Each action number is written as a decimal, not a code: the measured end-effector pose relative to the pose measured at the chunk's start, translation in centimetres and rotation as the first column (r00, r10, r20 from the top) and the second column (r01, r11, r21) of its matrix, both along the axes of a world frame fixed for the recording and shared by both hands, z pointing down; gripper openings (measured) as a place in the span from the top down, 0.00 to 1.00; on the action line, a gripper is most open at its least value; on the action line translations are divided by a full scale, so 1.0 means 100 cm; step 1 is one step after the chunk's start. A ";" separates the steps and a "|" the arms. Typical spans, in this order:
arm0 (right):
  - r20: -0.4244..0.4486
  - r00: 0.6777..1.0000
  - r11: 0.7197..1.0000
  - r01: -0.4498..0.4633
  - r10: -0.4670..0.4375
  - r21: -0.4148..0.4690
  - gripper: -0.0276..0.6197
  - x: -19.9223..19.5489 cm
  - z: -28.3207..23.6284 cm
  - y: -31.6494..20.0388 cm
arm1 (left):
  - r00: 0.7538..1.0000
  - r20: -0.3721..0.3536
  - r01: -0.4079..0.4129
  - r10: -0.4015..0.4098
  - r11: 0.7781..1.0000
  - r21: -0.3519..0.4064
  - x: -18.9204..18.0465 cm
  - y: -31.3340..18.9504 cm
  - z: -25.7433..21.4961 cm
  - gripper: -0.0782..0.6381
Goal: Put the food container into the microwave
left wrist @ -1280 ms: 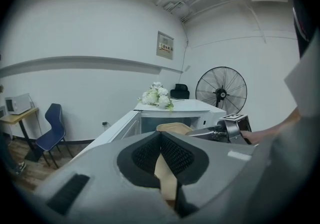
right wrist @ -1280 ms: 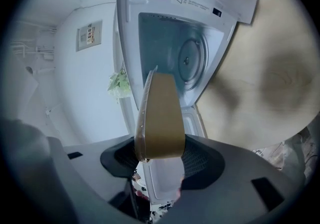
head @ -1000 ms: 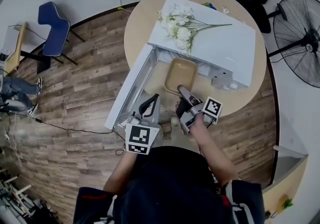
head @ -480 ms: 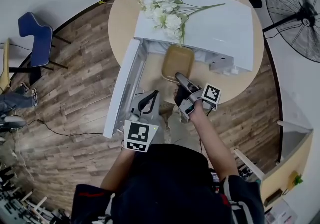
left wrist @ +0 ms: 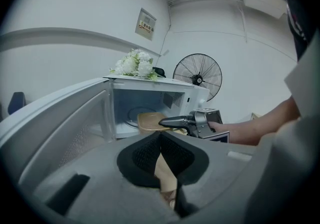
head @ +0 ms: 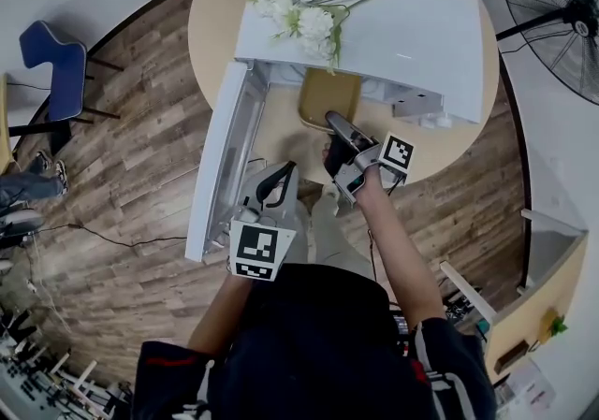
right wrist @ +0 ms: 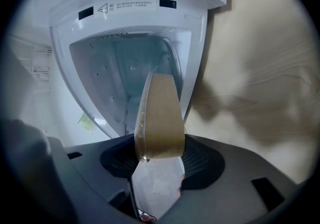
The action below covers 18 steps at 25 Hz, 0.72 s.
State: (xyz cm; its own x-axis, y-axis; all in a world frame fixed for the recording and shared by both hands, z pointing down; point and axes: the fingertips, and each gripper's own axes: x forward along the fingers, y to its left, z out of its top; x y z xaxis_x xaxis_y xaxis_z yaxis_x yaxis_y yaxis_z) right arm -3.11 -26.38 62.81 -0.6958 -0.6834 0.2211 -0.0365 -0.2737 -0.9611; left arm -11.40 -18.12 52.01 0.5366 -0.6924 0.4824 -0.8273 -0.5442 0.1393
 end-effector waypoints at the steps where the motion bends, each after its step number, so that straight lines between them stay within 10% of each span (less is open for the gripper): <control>1: 0.000 1.000 1.000 0.001 -0.001 0.005 0.61 0.000 0.000 -0.003 | 1.000 0.001 0.002 -0.002 1.000 -0.004 -0.001 0.000 0.001 0.87; 18: -0.029 0.999 0.997 -0.042 0.044 0.065 0.61 0.006 0.014 -0.045 | 1.000 0.000 0.016 -0.016 0.999 -0.040 0.000 -0.001 0.019 0.87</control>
State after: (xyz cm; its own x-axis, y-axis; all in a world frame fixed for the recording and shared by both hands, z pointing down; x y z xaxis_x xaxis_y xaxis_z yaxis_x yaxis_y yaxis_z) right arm -2.51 -30.87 64.26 -0.6591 -0.7260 0.1960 -0.0553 -0.2132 -0.9755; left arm -11.39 -18.21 53.88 0.5261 -0.6807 0.5097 -0.8356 -0.5250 0.1614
